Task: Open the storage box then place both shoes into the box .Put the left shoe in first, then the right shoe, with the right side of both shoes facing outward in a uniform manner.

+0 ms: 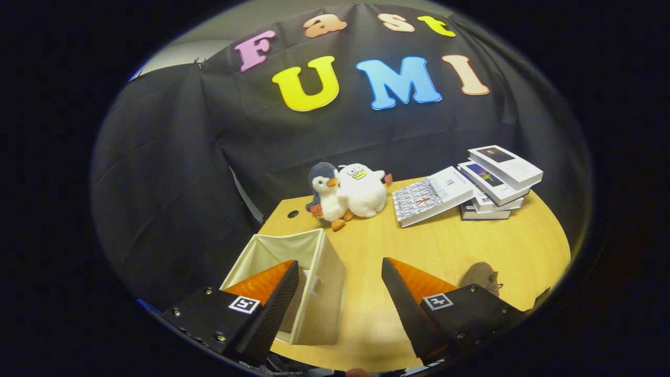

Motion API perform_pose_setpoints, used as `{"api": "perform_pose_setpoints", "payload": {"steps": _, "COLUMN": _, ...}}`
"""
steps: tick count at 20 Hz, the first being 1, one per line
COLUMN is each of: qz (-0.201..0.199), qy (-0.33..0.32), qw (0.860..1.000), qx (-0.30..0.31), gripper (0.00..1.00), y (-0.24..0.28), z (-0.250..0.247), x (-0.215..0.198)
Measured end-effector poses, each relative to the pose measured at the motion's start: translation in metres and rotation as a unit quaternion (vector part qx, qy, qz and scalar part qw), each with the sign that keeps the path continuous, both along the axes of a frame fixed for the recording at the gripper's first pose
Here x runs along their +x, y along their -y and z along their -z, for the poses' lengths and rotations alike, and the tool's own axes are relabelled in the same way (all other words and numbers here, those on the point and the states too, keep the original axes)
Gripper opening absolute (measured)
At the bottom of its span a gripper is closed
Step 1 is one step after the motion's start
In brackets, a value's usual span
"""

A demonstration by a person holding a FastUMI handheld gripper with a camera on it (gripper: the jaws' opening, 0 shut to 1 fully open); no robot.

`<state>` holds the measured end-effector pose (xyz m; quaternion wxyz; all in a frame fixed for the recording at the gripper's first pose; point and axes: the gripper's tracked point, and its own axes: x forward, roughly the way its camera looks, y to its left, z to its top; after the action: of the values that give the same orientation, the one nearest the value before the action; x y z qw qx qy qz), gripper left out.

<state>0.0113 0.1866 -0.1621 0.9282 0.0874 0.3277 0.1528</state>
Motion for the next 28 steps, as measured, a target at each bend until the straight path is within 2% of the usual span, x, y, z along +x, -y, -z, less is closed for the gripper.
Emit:
{"api": "perform_pose_setpoints", "payload": {"steps": 6, "qz": 0.046, "qy": -0.004, "qw": 0.998, "qx": -0.041, "gripper": 0.98, "y": 0.092, "z": 0.024, "x": 0.006}}
{"api": "perform_pose_setpoints", "payload": {"steps": 12, "qz": 0.071, "qy": -0.046, "qw": 0.994, "qx": -0.067, "gripper": 0.98, "y": 0.158, "z": 0.073, "x": -0.001}}
{"api": "perform_pose_setpoints", "payload": {"steps": 18, "qz": 0.066, "qy": -0.089, "qw": 0.988, "qx": -0.105, "gripper": 0.98, "y": 0.198, "z": 0.128, "x": -0.025}}
{"api": "perform_pose_setpoints", "payload": {"steps": 28, "qz": 0.040, "qy": -0.137, "qw": 0.982, "qx": -0.125, "gripper": 0.98, "y": 0.214, "z": 0.179, "x": -0.050}}
